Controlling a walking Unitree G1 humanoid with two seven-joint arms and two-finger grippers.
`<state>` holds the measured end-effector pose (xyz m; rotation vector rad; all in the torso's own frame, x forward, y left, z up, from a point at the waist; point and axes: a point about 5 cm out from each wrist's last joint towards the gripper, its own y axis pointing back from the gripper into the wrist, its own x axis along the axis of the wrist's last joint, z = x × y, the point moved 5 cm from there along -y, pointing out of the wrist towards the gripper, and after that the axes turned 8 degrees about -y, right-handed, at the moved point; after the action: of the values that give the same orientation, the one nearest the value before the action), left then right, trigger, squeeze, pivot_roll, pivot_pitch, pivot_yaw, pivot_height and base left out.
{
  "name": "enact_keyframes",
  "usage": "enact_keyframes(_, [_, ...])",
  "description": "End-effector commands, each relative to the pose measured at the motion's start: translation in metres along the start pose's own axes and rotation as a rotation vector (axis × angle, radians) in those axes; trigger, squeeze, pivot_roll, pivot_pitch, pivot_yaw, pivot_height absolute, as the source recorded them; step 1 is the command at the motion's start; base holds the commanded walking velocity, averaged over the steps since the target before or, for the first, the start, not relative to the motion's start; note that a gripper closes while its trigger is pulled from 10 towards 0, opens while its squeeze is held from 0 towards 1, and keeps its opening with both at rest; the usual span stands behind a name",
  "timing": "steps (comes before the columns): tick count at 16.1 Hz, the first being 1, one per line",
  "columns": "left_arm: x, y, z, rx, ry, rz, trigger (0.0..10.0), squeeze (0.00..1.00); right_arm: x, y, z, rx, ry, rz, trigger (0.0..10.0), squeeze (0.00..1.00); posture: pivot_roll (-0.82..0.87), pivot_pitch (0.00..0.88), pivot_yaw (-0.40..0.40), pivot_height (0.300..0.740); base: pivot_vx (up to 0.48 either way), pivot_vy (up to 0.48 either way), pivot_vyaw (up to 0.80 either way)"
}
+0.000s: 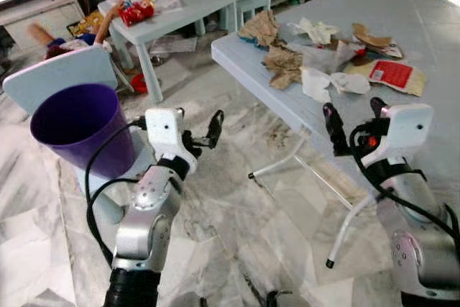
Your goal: Picking trash to rubbish bin
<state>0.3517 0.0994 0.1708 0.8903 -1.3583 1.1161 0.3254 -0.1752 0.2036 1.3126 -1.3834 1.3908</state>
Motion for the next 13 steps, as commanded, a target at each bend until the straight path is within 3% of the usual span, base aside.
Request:
enact_keyframes(1, [0.0002, 0.0007, -0.0013, 0.002, -0.001, 0.001, 10.0, 0.0, 0.0022, 0.0003, 0.0002, -0.003, -0.002, 0.005, 10.0, 0.0, -0.07, 0.151, 0.047, 0.74, 0.0, 0.0, -0.44])
enact_keyframes(13, [-0.0042, -0.0004, -0.0112, 0.06, -0.007, -0.028, 10.0, 0.0, 0.003, -0.001, -0.0016, 0.006, -0.002, 0.01, 10.0, 0.0, -0.07, 0.147, 0.045, 0.74, 0.0, 0.0, 0.0])
